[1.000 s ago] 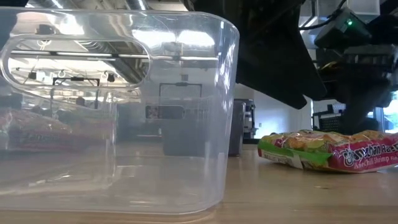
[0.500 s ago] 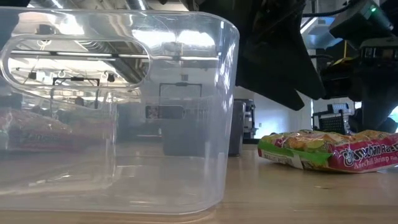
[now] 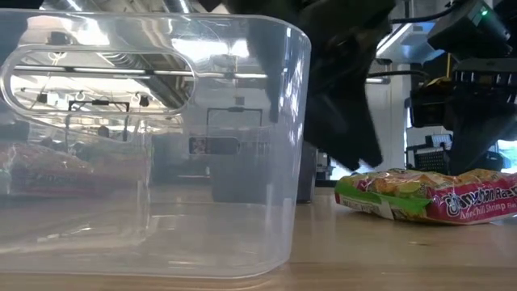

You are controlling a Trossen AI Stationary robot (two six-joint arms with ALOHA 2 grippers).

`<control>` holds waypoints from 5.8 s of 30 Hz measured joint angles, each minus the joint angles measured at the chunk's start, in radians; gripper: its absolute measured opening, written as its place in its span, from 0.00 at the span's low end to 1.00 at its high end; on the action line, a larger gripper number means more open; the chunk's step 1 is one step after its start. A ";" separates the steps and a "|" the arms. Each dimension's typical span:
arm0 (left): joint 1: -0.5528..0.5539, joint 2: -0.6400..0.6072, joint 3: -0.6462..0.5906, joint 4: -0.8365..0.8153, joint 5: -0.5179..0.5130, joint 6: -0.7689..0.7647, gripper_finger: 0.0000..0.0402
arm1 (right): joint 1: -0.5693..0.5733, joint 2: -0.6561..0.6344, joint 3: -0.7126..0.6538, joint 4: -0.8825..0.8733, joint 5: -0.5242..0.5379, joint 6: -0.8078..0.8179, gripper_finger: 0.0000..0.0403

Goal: Sort Maruchan noodles
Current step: Put the green noodle pack into the black bin

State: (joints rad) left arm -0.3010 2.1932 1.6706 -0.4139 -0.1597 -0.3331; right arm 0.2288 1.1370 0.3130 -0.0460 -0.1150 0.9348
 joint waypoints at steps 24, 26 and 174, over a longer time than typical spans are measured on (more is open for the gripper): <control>0.047 0.050 0.001 0.024 0.023 0.055 0.45 | 0.103 0.012 0.000 0.102 0.010 0.103 0.64; 0.047 0.050 0.001 0.024 0.023 0.055 0.45 | 0.115 0.028 0.000 0.094 0.015 0.130 0.64; 0.323 -0.693 -0.589 0.370 0.142 0.399 0.65 | -0.249 0.254 0.293 0.626 0.097 -1.072 0.29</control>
State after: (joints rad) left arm 0.0219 1.5005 1.0813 -0.0439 -0.0179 0.0657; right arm -0.0200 1.3914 0.6060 0.5804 -0.0177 -0.1371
